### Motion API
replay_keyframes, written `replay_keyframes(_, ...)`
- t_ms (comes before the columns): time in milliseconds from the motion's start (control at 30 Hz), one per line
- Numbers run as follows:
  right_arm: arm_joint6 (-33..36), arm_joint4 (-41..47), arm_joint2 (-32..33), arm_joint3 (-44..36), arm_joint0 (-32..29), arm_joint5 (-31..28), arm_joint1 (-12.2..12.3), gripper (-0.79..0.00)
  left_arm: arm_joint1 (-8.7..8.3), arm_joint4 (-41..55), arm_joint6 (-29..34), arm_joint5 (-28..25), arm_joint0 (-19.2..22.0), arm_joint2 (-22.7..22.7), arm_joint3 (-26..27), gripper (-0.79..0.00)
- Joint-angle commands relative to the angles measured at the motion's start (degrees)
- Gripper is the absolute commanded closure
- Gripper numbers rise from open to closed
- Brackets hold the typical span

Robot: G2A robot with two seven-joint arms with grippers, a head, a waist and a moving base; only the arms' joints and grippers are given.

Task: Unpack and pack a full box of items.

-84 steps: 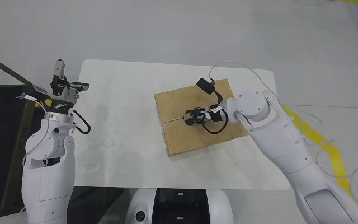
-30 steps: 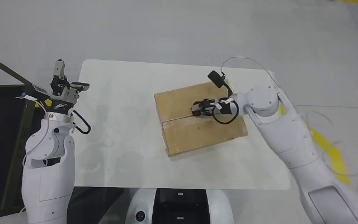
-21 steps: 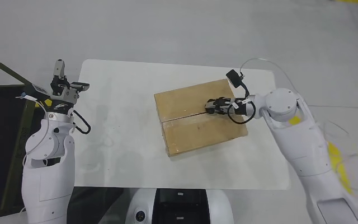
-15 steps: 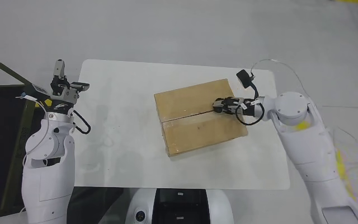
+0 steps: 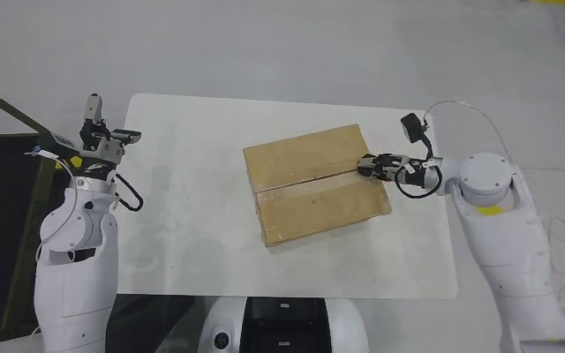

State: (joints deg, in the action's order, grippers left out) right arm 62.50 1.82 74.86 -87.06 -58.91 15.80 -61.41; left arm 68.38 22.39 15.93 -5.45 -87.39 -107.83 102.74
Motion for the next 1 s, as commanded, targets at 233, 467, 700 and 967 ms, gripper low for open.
replay_keyframes(233,0.8,1.0,-5.3,3.8,5.6,1.6,-0.8,0.0,0.0,0.0,0.0,0.0,0.0,0.0,0.0,-0.785)
replay_keyframes(467,0.3,0.4,-12.4,6.5,10.0,1.8,-2.3,0.0,0.0,0.0,0.0,0.0,0.0,0.0,0.0,-0.785)
replay_keyframes(700,-1.9,1.3,-11.9,7.6,9.6,0.9,-2.2,0.0,0.0,0.0,0.0,0.0,0.0,0.0,0.0,-0.785)
replay_keyframes(967,-2.7,2.9,-5.2,6.1,5.1,0.1,-0.6,0.0,0.0,0.0,0.0,0.0,0.0,0.0,0.0,-0.785)
